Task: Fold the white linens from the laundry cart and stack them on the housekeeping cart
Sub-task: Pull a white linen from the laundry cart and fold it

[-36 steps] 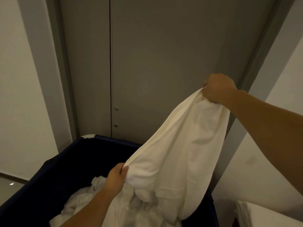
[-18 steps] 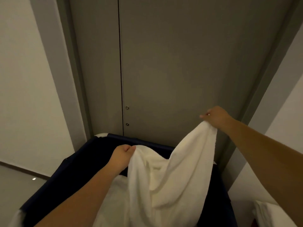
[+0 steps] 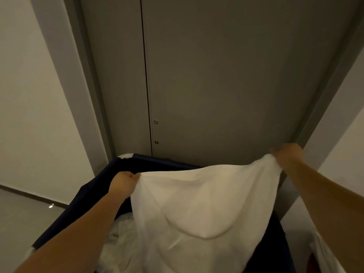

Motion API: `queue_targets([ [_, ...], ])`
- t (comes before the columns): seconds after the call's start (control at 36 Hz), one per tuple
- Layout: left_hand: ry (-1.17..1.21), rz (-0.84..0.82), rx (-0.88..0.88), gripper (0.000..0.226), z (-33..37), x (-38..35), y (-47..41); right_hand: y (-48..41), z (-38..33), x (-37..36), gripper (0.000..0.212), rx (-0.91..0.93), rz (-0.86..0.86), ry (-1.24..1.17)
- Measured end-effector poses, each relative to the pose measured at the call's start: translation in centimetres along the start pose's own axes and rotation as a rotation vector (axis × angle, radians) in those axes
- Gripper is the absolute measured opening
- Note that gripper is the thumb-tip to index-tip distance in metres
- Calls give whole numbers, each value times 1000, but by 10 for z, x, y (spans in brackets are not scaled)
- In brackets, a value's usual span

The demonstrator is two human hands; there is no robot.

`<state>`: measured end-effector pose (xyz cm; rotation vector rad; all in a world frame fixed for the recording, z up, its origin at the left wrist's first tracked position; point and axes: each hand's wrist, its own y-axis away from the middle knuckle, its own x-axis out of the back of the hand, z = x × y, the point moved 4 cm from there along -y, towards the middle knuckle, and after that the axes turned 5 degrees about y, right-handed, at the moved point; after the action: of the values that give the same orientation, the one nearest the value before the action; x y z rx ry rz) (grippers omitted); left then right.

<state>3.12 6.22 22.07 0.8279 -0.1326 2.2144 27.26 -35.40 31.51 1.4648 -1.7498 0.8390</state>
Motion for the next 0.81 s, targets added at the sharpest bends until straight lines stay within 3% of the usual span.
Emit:
queue_targets([
  [0.08,27,-35,63,45,-8,-16,0,14,-6,-33,38,-3,-118,-121],
  [0.17,152,-85,147,37,-21,-37,0,31,-10,-75,25,-6,-273,-268],
  [0.36,282,-365,294,28,-39,-111,17,88,-14,-181,16,-57,-648,-363],
  [0.44,376,-447,337,23,-41,-136,31,127,-22,-216,32,125,-678,-274],
  [0.53,477,-502,376,25,-42,-153,40,168,-27,-247,33,327,-671,-187],
  [0.81,592,-546,398,23,-52,-168,44,200,-1,-264,32,240,-735,-447],
])
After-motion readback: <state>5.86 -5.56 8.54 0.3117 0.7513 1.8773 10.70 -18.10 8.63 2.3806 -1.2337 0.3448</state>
